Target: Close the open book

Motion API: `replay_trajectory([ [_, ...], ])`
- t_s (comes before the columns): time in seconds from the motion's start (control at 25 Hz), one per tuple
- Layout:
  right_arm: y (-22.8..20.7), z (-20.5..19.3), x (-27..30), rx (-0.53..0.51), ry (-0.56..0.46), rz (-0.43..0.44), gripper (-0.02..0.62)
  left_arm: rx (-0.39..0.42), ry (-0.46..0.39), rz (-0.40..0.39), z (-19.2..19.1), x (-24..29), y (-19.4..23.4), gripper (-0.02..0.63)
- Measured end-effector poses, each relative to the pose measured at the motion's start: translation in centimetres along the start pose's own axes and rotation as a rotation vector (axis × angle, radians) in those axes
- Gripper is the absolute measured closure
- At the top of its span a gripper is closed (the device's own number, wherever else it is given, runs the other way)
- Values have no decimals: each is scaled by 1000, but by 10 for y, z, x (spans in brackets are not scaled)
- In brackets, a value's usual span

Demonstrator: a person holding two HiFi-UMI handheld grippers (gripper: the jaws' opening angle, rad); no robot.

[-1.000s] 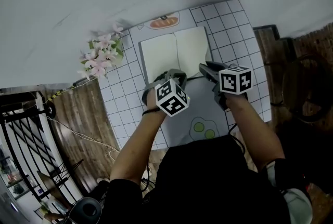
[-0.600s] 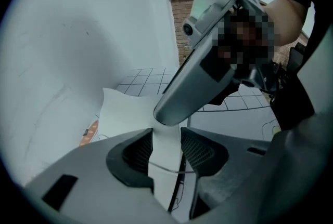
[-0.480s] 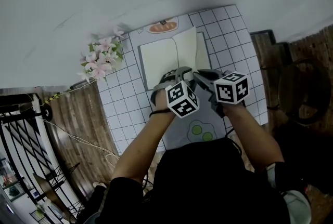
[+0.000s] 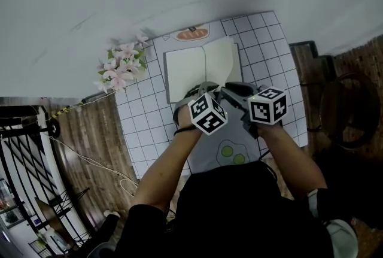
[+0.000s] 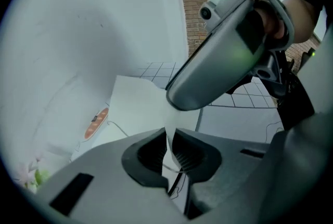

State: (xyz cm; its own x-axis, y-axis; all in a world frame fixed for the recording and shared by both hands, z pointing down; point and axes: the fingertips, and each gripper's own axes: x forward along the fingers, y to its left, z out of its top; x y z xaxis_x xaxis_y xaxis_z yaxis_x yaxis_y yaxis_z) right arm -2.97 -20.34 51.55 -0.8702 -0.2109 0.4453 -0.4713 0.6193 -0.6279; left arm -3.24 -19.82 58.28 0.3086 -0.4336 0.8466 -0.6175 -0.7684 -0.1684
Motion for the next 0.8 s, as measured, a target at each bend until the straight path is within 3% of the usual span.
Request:
replay_trajectory([
  [0.12, 7, -4, -6, -73, 10, 9, 491, -32, 20, -2, -14, -4, 5, 580],
  [0.24, -1, -15, -15, -81, 35, -20, 491, -118, -31, 17, -19, -16, 13, 581],
  [0.4, -17, -38, -21, -75, 87, -88, 491, -207, -91, 73, -28, -33, 26, 580],
  [0.52, -22, -52, -21, -94, 121, -122, 489, -240, -89, 128, -47, -43, 35, 580],
  [0.8, -28, -79, -5, -268, 262, -187, 453, -403, -141, 218, -88, -59, 67, 568],
])
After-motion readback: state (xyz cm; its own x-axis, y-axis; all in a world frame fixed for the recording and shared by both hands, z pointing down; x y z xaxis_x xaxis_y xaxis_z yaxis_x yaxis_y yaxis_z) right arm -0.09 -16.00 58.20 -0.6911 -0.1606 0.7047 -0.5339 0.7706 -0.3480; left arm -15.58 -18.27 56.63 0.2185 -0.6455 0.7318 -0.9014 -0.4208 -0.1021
